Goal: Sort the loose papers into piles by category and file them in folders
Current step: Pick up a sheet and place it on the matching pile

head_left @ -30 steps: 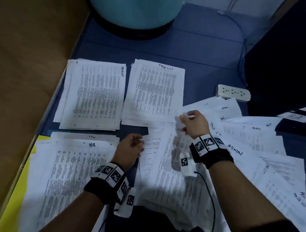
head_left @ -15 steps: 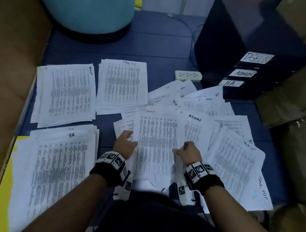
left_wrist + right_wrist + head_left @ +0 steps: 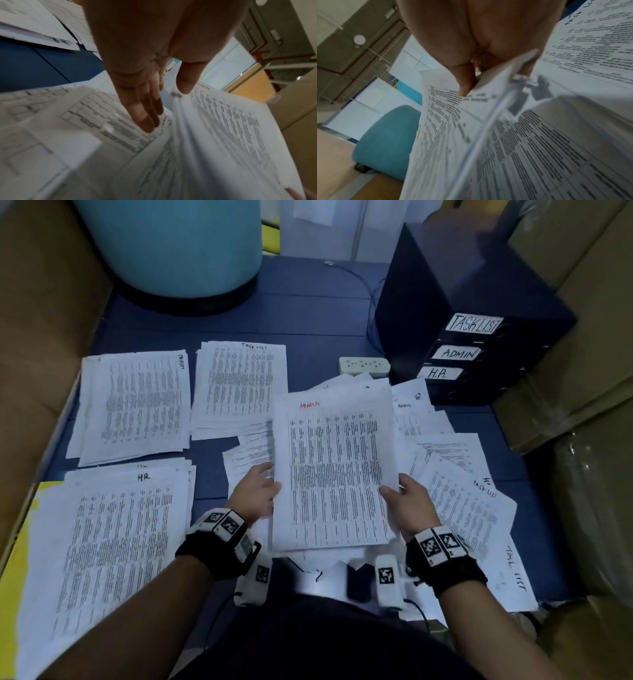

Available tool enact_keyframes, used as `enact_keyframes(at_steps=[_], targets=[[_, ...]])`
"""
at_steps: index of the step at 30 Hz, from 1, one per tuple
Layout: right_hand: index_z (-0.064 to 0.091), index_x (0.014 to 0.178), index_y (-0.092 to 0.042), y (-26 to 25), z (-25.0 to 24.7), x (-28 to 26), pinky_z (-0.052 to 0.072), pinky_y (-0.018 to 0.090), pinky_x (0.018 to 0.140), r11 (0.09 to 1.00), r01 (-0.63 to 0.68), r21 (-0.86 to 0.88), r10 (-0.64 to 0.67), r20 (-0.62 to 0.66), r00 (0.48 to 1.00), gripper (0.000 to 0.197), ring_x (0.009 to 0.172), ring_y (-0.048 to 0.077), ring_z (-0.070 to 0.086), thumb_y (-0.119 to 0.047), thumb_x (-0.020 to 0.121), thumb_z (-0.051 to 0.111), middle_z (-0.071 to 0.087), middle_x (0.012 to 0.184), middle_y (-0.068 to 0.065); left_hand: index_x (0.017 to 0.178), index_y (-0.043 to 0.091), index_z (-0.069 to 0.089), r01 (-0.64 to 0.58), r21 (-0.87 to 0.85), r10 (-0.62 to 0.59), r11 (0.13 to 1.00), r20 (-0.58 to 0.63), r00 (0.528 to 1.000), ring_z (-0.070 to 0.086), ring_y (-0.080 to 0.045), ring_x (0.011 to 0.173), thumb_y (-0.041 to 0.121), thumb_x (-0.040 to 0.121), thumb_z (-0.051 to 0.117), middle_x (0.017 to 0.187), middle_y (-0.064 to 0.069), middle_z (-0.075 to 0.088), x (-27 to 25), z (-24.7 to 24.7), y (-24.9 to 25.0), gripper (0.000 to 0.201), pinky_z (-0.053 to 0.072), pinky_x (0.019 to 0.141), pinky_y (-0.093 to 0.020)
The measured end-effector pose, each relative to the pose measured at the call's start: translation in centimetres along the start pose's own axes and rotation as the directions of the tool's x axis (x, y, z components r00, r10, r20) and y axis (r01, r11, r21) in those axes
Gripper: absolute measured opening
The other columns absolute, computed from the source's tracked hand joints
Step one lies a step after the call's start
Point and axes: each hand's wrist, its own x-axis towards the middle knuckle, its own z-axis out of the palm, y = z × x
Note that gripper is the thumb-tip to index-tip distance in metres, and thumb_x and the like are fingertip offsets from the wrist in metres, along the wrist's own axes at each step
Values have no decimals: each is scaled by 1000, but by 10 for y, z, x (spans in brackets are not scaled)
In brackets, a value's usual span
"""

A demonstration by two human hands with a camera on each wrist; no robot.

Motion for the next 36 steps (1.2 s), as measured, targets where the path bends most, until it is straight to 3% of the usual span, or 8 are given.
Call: enact_keyframes(at_steps=[4,7,9,15,21,25,30,36], targets=[[64,109,-10,-6,-5,-4,38,20,53,998,11,61,-12,12,1000,21,51,0,52,-24,94,60,62,67,-13,114,17,60,-94,-56,95,994,20,995,70,-17,81,-1,94,50,105,-8,70,-9,4,16,29,56,67,-27],[66,97,-6,-11,-8,-6,44,33,62,996,8,86,-8,-2,1000,18,64,20,57,-22,93,62,67,75,4,109,22,62,-142,-77,141,987,-14,990,69,-19,81,0,93,53,103,-7,71,-12,6,22,28,56,72,-31],[68,92,-6,-14,-10,-8,42,32,62,994,2,106,-2,0,1000,14,65,19,55,-19,94,62,65,68,-2,105,24,63,-175,-64,173,983,-42,984,68,-18,78,0,92,55,100,-5,72,-14,5,25,28,54,68,-29],[58,120,-9,-22,-9,-7,49,40,94,989,124,76,-121,-41,992,29,102,24,63,-18,93,62,68,114,9,106,25,63,-202,-67,199,977,-56,978,69,-20,97,3,89,61,104,-1,73,-20,4,31,27,54,87,-39],[64,106,-7,-30,-8,-10,44,10,54,965,151,212,-149,-27,988,14,58,-3,58,-4,96,55,65,80,0,110,30,64,-189,-67,188,980,-26,982,62,-14,112,13,95,53,116,8,68,-16,-2,39,26,42,105,-42],[70,89,-15,-29,-10,-5,53,29,73,966,118,232,-91,-121,988,12,80,20,65,-13,95,60,71,84,4,115,23,62,-198,-135,191,971,-63,980,63,-12,108,4,97,47,114,6,68,-17,-1,42,30,45,100,-36],[63,96,-16,-20,-31,11,32,19,36,917,59,394,95,-359,929,10,33,14,36,-19,99,54,49,42,-8,118,21,63,-194,-155,180,969,-99,979,65,-16,106,2,96,46,112,3,70,-14,-5,41,34,49,96,-39],[61,89,-22,-11,-50,14,26,15,33,838,91,538,180,-430,885,13,27,11,29,-17,99,54,35,37,-6,122,19,59,-185,-167,167,968,-113,979,66,-18,103,4,97,46,111,1,70,-11,-9,41,33,49,95,-41]])
